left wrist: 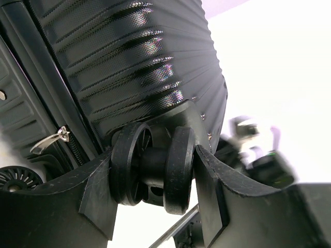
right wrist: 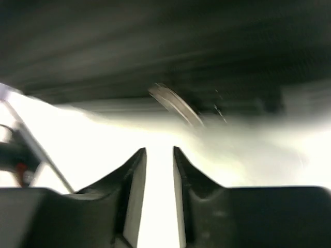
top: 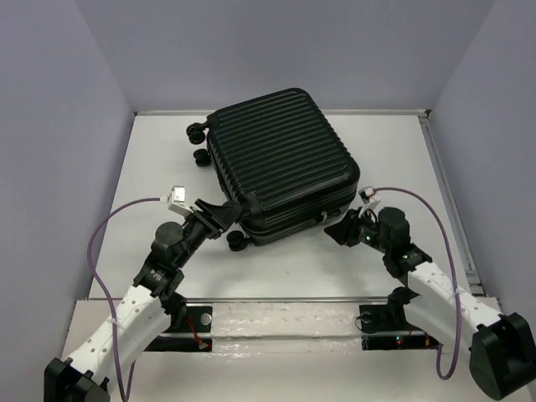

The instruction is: Pack the luggage

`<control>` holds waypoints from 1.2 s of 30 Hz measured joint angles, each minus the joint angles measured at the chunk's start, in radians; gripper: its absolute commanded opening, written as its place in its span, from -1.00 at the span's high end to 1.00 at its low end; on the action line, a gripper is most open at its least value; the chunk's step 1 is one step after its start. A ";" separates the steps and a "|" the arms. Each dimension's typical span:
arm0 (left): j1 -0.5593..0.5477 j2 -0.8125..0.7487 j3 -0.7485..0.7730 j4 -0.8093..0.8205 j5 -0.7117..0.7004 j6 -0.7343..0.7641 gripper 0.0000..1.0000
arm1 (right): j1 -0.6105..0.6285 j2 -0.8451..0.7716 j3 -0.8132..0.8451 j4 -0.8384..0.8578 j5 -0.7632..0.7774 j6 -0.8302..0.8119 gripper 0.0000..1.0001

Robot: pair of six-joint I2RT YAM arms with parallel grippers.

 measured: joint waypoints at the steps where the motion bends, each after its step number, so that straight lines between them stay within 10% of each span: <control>1: 0.000 0.003 0.000 0.002 0.002 0.000 0.88 | 0.002 0.007 -0.048 -0.001 0.012 0.005 0.23; 29: 0.000 0.003 0.000 0.005 0.023 0.009 0.88 | 0.006 0.237 -0.051 0.321 0.124 -0.077 0.07; 36: 0.000 0.003 0.000 0.005 0.024 0.018 0.88 | 0.006 0.341 -0.052 0.459 0.078 -0.068 0.75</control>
